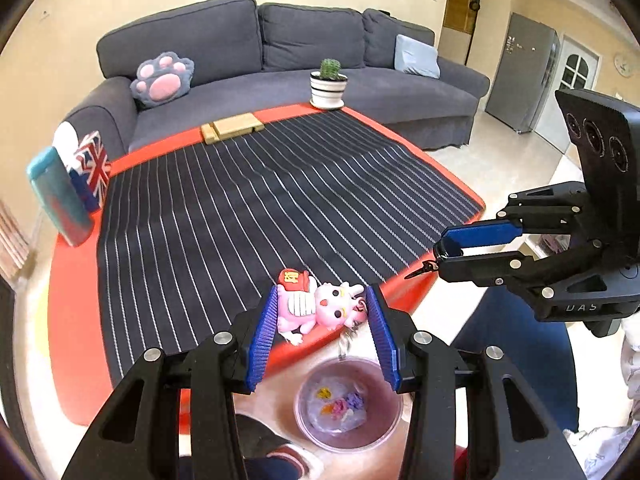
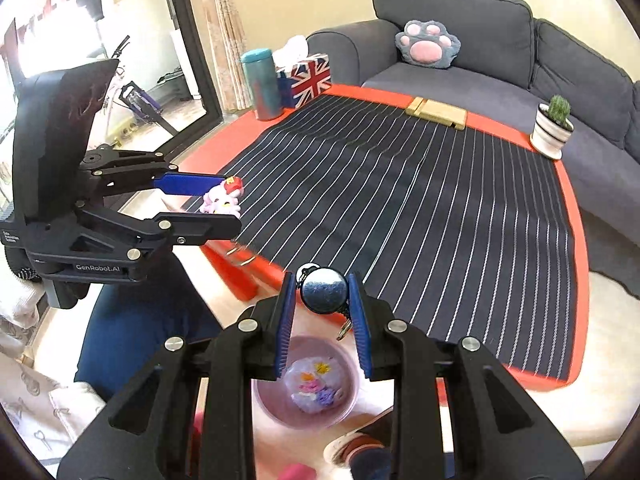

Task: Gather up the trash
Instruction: 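Carry the keychain with both grippers over the pink trash bin, then open both grippers to drop the keychain into the bin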

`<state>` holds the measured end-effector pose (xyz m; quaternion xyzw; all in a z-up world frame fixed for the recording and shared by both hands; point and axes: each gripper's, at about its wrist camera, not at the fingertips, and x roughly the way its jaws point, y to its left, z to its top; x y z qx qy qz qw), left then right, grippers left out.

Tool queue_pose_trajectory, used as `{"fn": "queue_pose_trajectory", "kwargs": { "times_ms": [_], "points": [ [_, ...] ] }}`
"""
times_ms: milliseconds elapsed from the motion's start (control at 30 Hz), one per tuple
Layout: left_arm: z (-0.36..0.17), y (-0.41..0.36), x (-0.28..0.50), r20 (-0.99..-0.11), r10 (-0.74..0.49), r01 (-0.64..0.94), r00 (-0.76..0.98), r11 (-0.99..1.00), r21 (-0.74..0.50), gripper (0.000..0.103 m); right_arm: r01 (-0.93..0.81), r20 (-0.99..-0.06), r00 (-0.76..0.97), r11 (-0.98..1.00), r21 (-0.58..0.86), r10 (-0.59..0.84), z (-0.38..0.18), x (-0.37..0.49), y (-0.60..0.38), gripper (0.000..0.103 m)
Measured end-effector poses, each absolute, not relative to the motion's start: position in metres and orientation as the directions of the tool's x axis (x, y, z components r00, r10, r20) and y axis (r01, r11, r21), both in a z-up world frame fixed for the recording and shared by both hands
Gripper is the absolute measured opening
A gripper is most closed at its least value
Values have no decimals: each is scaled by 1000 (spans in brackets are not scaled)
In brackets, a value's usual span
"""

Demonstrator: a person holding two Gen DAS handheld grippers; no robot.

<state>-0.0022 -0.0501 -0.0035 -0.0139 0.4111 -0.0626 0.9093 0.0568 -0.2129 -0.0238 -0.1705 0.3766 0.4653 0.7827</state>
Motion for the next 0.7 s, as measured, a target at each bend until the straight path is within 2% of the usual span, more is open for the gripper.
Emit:
{"fn": "queue_pose_trajectory", "kwargs": {
  "times_ms": [567, 600, 633, 700],
  "points": [
    [-40, -61, -43, -757, -175, 96, 630, 984, -147, 44, -864, -779, 190, 479, 156, 598, -75, 21, -222, 28],
    [-42, -60, -43, -760, -174, 94, 626, 985, -148, 44, -862, -780, 191, 482, 158, 596, -76, 21, -223, 42],
    [-44, -60, -44, -762, -174, 92, 624, 984, -150, 44, -857, -777, 195, 488, 162, 599, -78, 22, -223, 61],
    [-45, -60, -44, -764, -173, 91, 621, 985, -149, 44, -849, -771, 197, 498, 175, 606, -79, 25, -225, 67]
  ]
}}
